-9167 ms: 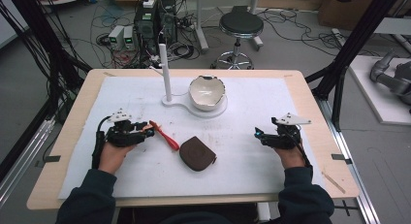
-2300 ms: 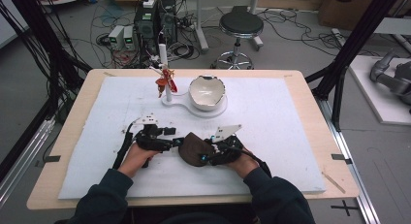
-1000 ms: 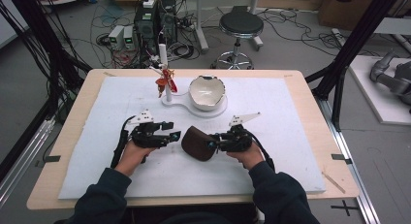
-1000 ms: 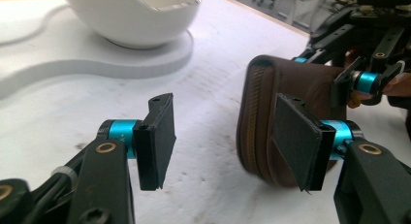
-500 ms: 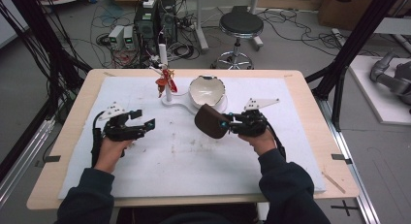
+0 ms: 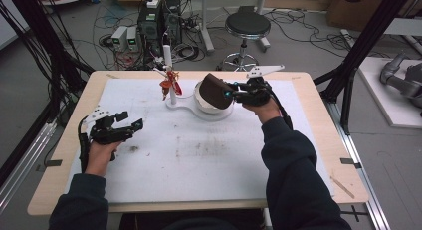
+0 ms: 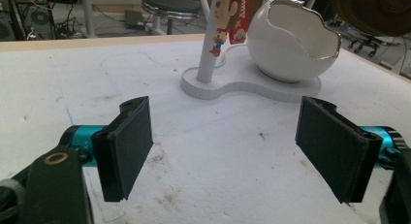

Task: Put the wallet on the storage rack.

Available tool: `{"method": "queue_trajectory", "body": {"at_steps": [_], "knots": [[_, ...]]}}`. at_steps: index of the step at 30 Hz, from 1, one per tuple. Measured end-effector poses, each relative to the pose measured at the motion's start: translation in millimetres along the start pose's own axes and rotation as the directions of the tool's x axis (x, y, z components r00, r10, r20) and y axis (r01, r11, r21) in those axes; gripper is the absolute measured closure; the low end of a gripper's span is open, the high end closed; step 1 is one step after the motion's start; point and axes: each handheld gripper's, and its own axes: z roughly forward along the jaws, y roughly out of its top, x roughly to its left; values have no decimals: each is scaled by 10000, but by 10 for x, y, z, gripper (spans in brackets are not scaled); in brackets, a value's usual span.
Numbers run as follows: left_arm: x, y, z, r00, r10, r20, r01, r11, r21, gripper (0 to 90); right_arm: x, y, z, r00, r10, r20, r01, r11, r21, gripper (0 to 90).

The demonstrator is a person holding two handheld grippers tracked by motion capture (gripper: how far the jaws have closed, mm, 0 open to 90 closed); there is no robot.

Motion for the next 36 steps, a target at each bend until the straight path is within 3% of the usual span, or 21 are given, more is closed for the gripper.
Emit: {"method": "queue_trajectory", "body": {"at_steps": [5, 9, 12, 18, 20, 23, 24, 25, 26, 29, 31, 34, 35, 36], "knots": [[5, -10, 13, 9998, -132, 112, 133, 9999, -17, 214, -125, 85, 148, 9989, -424, 219, 420, 9989, 200, 669], [11, -12, 15, 9996, -251, 154, 252, 9997, -39, 215, -254, 99, 339, 9921, -1147, 498, 1121, 9923, 536, 669], [13, -13, 16, 9995, -280, 168, 280, 9996, -36, 214, -294, 70, 397, 9901, -1277, 575, 1227, 9889, 844, 669], [11, -20, 29, 9991, -326, 255, 326, 9995, 13, 217, -377, -30, 520, 9834, -1710, 606, 1614, 9773, 1371, 667], [9, -22, 32, 9991, -335, 261, 334, 9994, 40, 217, -382, -63, 584, 9759, -2101, 599, 1980, 9664, 1641, 665], [11, -24, 34, 9991, -330, 282, 328, 9994, 69, 217, -380, -83, 631, 9740, -2172, 649, 2025, 9623, 1818, 661], [11, -26, 35, 9989, -371, 285, 370, 9993, 64, 217, -374, -102, 675, 9721, -2250, 658, 2076, 9567, 2041, 645], [11, -26, 35, 9989, -371, 285, 370, 9993, 64, 217, -374, -102, 675, 9721, -2250, 658, 2076, 9567, 2041, 645], [12, -27, 35, 9989, -383, 283, 381, 9993, 61, 217, -373, -114, 702, 9765, -1980, 849, 1777, 9631, 2020, 585], [12, -36, 37, 9988, -380, 310, 376, 9992, 136, 217, -387, -112, 648, 9818, -1482, 1192, 1291, 9796, 1542, 546], [10, -36, 36, 9987, -391, 319, 387, 9992, 142, 217, -397, -115, 615, 9820, -1364, 1304, 1182, 9832, 1388, 542], [7, -35, 32, 9986, -398, 340, 395, 9992, 96, 217, -426, -155, 420, 9857, -746, 1513, 557, 9905, 1255, 505], [6, -35, 31, 9986, -406, 326, 403, 9992, 86, 217, -426, -155, 420, 9857, -746, 1513, 557, 9905, 1255, 505], [7, -35, 29, 9987, -402, 315, 400, 9992, 85, 217, -437, -181, 289, 9870, -451, 1540, 270, 9927, 1179, 501]]}}
